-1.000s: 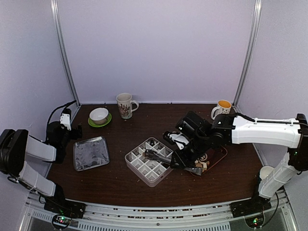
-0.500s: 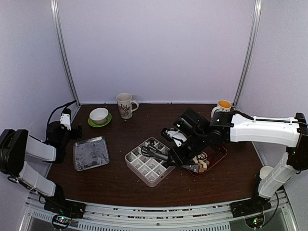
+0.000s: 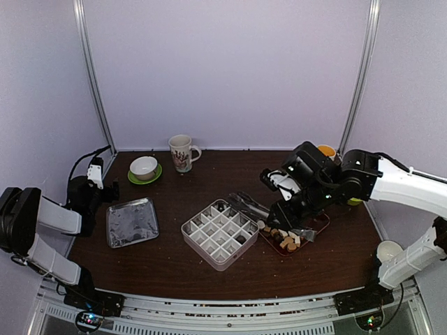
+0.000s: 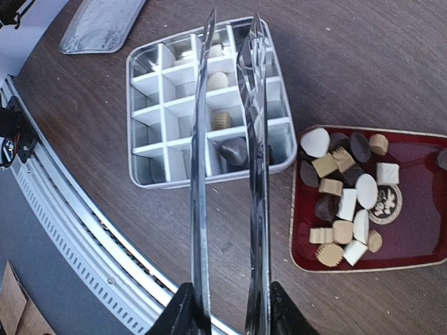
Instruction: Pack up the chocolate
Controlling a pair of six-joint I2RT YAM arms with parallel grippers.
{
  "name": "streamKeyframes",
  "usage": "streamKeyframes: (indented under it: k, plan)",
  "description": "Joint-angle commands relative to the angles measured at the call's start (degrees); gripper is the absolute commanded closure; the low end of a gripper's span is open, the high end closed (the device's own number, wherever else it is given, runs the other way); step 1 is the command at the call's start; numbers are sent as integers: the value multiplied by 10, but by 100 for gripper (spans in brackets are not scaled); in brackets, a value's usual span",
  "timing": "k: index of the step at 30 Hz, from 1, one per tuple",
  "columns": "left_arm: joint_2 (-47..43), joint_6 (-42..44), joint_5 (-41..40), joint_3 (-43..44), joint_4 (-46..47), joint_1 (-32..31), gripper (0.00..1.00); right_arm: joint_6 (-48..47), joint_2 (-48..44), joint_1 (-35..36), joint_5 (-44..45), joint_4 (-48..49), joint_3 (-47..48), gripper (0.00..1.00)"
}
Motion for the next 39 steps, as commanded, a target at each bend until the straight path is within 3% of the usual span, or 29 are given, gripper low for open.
streamKeyframes:
  k: [1, 10, 21, 39]
  plan:
    - [3, -2, 0, 0, 32, 4, 2, 13, -43, -27, 51, -103, -24, 67]
    - [3, -2, 0, 0, 32, 4, 2, 48, -121, -94, 28, -130, -136, 66]
    - [3, -2, 0, 1, 32, 4, 2, 96, -134, -96, 37, -196, -170, 66]
    - [3, -2, -1, 0, 32, 5, 2, 130, -153, -96, 4, -178, -195, 66]
